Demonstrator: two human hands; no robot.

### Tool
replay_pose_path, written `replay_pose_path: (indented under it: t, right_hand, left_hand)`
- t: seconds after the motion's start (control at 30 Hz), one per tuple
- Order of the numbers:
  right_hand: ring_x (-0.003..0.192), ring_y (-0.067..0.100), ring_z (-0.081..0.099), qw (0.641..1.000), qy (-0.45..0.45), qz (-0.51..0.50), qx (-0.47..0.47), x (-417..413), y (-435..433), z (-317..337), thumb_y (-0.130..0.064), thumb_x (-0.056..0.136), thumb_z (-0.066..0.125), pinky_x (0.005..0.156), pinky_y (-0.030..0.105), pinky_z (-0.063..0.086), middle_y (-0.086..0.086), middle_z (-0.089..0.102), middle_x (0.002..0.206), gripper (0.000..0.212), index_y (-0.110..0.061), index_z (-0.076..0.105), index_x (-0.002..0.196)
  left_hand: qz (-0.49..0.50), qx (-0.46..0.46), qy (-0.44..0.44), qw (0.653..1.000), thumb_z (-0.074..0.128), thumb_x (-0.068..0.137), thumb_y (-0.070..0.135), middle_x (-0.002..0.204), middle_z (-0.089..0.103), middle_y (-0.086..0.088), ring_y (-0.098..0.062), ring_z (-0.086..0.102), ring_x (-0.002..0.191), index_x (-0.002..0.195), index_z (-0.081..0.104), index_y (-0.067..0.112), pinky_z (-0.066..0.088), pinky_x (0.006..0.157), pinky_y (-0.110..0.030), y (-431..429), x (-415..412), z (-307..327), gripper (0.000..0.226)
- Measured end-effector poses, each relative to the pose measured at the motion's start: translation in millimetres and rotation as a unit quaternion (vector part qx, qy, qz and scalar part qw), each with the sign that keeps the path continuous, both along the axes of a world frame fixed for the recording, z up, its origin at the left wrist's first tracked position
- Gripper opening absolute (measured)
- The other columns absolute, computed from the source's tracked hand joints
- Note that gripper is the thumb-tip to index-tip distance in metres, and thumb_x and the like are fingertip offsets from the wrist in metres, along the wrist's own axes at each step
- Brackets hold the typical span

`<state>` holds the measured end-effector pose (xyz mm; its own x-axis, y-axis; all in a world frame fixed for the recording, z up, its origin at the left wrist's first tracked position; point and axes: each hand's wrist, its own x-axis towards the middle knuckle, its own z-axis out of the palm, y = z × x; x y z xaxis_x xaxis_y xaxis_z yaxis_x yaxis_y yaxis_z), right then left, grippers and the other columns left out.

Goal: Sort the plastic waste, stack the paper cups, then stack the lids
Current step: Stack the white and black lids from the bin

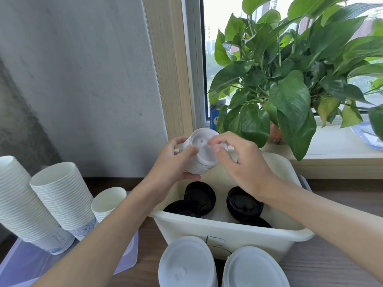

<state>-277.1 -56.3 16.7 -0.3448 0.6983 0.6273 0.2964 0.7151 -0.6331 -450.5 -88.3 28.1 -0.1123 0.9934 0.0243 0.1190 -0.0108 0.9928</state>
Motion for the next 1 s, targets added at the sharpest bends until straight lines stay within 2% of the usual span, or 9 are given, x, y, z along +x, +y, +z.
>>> replay_pose_path:
  t: [0.13, 0.27, 0.33, 0.4, 0.47, 0.53, 0.6, 0.73, 1.0]
  right_hand:
    - [0.124, 0.007, 0.039, 0.998, -0.018, -0.007, -0.056, -5, 2, 4, -0.019, 0.095, 0.055, 0.101, 0.011, 0.029, -0.008, 0.045, 0.129, 0.036, -0.018, 0.045, 0.13]
    - [0.123, 0.015, 0.029, 0.997, -0.036, -0.053, -0.047, -21, 10, 12, -0.033, 0.09, 0.042, 0.104, 0.025, 0.027, -0.001, 0.031, 0.134, 0.049, -0.013, 0.04, 0.135]
    - [0.118, 0.014, 0.033, 0.993, -0.011, -0.059, -0.097, -24, 15, 19, -0.028, 0.099, 0.041, 0.103, 0.029, 0.031, 0.002, 0.036, 0.13, 0.037, -0.012, 0.043, 0.132]
    - [0.106, 0.016, 0.047, 0.979, 0.029, 0.006, -0.202, -24, 20, 25, -0.025, 0.103, 0.039, 0.093, 0.032, 0.04, 0.009, 0.05, 0.124, 0.028, -0.015, 0.047, 0.128]
    - [0.099, 0.029, 0.057, 0.961, 0.056, 0.057, -0.266, -23, 24, 26, -0.027, 0.104, 0.037, 0.089, 0.042, 0.047, 0.018, 0.059, 0.121, 0.024, -0.019, 0.052, 0.121]
    - [0.104, 0.037, 0.06, 0.955, 0.06, 0.068, -0.281, -24, 25, 27, -0.03, 0.103, 0.038, 0.091, 0.054, 0.051, 0.017, 0.061, 0.119, 0.024, -0.023, 0.054, 0.119]
    - [0.105, 0.032, 0.062, 0.958, 0.062, 0.071, -0.271, -26, 27, 27, -0.031, 0.101, 0.043, 0.088, 0.059, 0.052, 0.008, 0.064, 0.114, 0.021, -0.028, 0.053, 0.118]
    - [0.106, 0.019, 0.06, 0.966, 0.063, 0.052, -0.245, -26, 30, 17, -0.027, 0.099, 0.05, 0.087, 0.044, 0.054, 0.001, 0.06, 0.115, 0.026, -0.026, 0.046, 0.125]
    - [0.099, 0.016, 0.057, 0.969, 0.073, 0.066, -0.227, -24, 32, -1, -0.024, 0.1, 0.05, 0.067, 0.023, 0.043, 0.005, 0.059, 0.109, 0.018, -0.024, 0.045, 0.117]
  left_hand:
    - [-0.001, 0.014, 0.02, 1.0, 0.059, 0.074, 0.035, 0.116, 0.063, -0.012, -0.028, 0.074, 0.093, 0.133, 0.051, 0.024, 0.063, 0.076, -0.045, 1, 3, 0, 0.06]
    - [-0.004, 0.016, -0.001, 1.0, 0.055, 0.078, 0.029, 0.116, 0.065, -0.014, -0.03, 0.072, 0.095, 0.13, 0.053, 0.021, 0.062, 0.069, -0.041, 3, 3, 2, 0.053]
    - [0.002, 0.018, -0.018, 1.0, 0.05, 0.087, 0.021, 0.114, 0.065, -0.012, -0.029, 0.07, 0.092, 0.123, 0.056, 0.02, 0.06, 0.067, -0.04, 4, 2, 5, 0.036]
    - [0.005, 0.017, -0.02, 1.0, 0.045, 0.093, 0.013, 0.111, 0.064, -0.011, -0.029, 0.067, 0.09, 0.116, 0.058, 0.02, 0.06, 0.067, -0.041, 5, 0, 9, 0.028]
    - [0.002, 0.005, -0.022, 1.0, 0.043, 0.095, 0.012, 0.108, 0.063, -0.009, -0.028, 0.066, 0.088, 0.114, 0.058, 0.018, 0.06, 0.069, -0.043, 8, 0, 14, 0.025]
    - [-0.01, -0.001, -0.029, 1.0, 0.044, 0.096, 0.014, 0.106, 0.063, -0.008, -0.026, 0.067, 0.085, 0.115, 0.056, 0.017, 0.061, 0.07, -0.043, 11, 0, 18, 0.023]
    - [-0.024, 0.003, -0.01, 1.0, 0.054, 0.091, 0.022, 0.107, 0.065, -0.006, -0.025, 0.069, 0.087, 0.117, 0.055, 0.019, 0.06, 0.068, -0.041, 15, 0, 18, 0.026]
    - [-0.064, 0.005, -0.004, 0.998, 0.066, 0.08, 0.032, 0.109, 0.071, -0.007, -0.026, 0.073, 0.09, 0.126, 0.053, 0.016, 0.058, 0.065, -0.038, 19, -3, 9, 0.051]
    - [-0.054, 0.008, -0.004, 0.999, 0.07, 0.092, 0.013, 0.105, 0.072, -0.021, -0.037, 0.073, 0.085, 0.122, 0.058, 0.01, 0.06, 0.065, -0.042, 20, -5, 1, 0.032]
